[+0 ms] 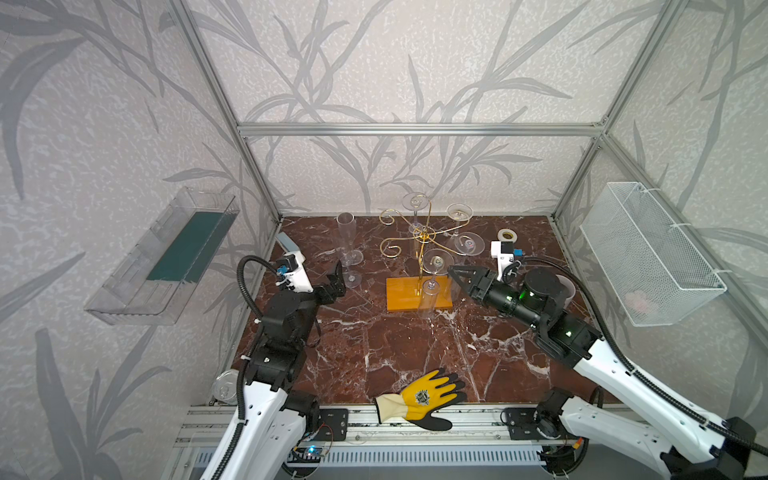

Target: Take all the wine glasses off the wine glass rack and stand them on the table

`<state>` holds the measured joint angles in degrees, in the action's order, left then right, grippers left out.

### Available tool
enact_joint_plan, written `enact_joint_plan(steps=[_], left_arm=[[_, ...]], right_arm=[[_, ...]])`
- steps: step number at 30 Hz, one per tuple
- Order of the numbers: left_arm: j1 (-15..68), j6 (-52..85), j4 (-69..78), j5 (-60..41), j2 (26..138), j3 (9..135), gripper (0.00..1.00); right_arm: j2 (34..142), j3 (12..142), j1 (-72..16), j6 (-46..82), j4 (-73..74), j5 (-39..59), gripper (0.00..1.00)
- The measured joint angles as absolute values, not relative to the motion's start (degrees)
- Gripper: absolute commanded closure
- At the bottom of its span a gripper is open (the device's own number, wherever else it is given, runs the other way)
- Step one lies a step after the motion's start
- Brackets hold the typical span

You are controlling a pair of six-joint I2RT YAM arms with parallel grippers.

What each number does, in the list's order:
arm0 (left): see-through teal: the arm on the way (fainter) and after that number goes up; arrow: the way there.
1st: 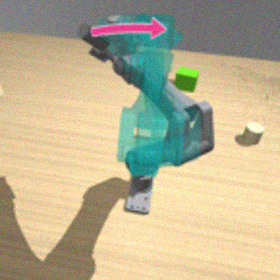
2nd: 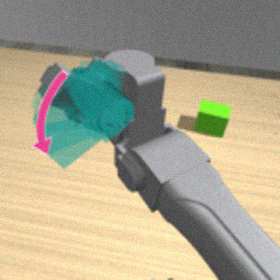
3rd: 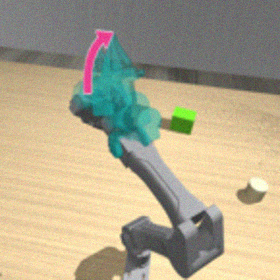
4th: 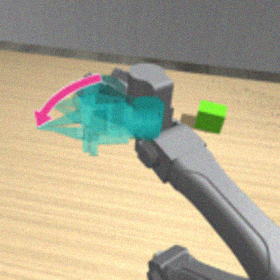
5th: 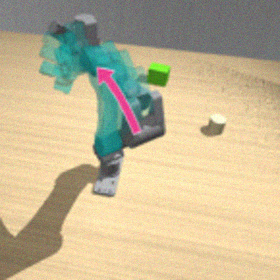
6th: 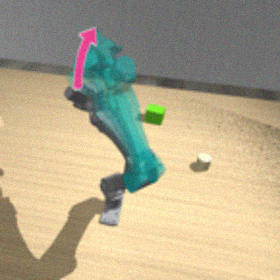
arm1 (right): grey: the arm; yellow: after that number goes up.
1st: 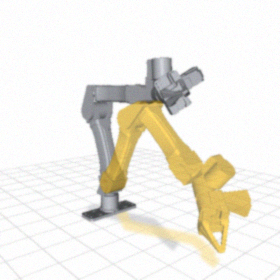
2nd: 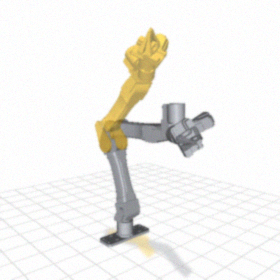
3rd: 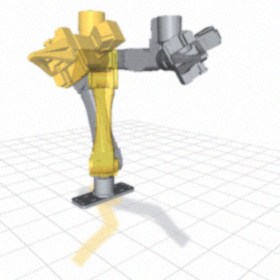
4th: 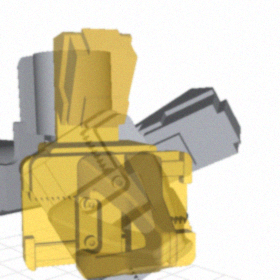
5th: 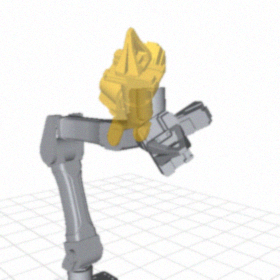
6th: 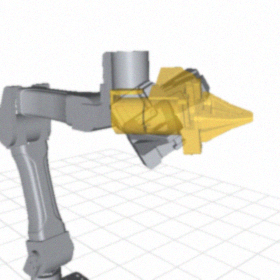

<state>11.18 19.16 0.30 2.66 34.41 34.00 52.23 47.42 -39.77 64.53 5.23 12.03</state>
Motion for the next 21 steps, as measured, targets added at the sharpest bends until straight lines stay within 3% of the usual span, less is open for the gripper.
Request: enact_joint_plan(steps=[21], left_arm=[[11.18,20.18,-1.76,2.00,31.92,33.89,0.01]], right_arm=[[55.94,45.28,-39.77,71.53,14.41,10.94,0.64]])
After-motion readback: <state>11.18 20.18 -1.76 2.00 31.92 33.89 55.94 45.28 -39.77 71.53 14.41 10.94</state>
